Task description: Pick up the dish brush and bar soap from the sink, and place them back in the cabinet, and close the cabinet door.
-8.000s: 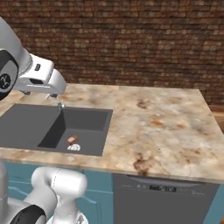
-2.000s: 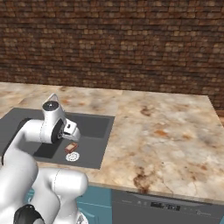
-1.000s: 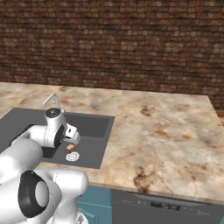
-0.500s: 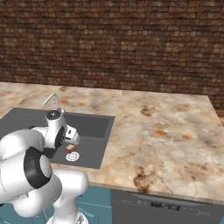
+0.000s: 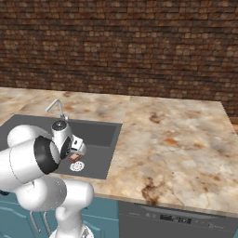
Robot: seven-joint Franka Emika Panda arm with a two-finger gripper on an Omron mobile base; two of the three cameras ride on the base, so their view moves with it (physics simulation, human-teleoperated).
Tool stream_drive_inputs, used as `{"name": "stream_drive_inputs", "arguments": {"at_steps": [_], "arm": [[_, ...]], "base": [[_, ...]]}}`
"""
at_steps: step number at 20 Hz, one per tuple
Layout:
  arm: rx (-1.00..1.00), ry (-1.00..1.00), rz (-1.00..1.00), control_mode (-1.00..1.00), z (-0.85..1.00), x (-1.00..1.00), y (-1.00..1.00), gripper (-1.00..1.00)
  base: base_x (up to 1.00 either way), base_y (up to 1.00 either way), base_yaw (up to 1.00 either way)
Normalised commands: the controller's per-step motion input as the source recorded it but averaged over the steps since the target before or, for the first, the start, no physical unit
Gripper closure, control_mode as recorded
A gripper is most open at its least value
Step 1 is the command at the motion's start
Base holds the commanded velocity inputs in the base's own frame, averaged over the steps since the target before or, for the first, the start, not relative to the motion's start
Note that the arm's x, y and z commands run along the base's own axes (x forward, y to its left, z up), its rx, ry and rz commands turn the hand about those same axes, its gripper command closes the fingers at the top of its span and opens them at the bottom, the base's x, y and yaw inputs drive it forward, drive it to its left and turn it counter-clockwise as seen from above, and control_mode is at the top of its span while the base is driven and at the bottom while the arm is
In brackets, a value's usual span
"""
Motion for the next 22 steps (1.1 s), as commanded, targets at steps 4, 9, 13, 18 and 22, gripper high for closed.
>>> {"name": "stream_drive_inputs", "arguments": {"at_steps": [4,9,13,18,22], "arm": [[0.00,0.00,0.00,-1.00,-0.17,0.15,0.07,-1.00],[0.00,0.00,0.00,-1.00,-0.20,0.20,0.11,-1.00],[0.00,0.00,0.00,-1.00,-0.22,0.26,0.16,-1.00],[0.00,0.00,0.00,-1.00,-0.24,0.33,0.15,-1.00],[0.00,0.00,0.00,-1.00,-0.20,0.36,0.09,-1.00]], "base": [[0.00,0.00,0.00],[0.00,0.00,0.00],[0.00,0.00,0.00],[0.00,0.00,0.00],[0.00,0.00,0.00]]}}
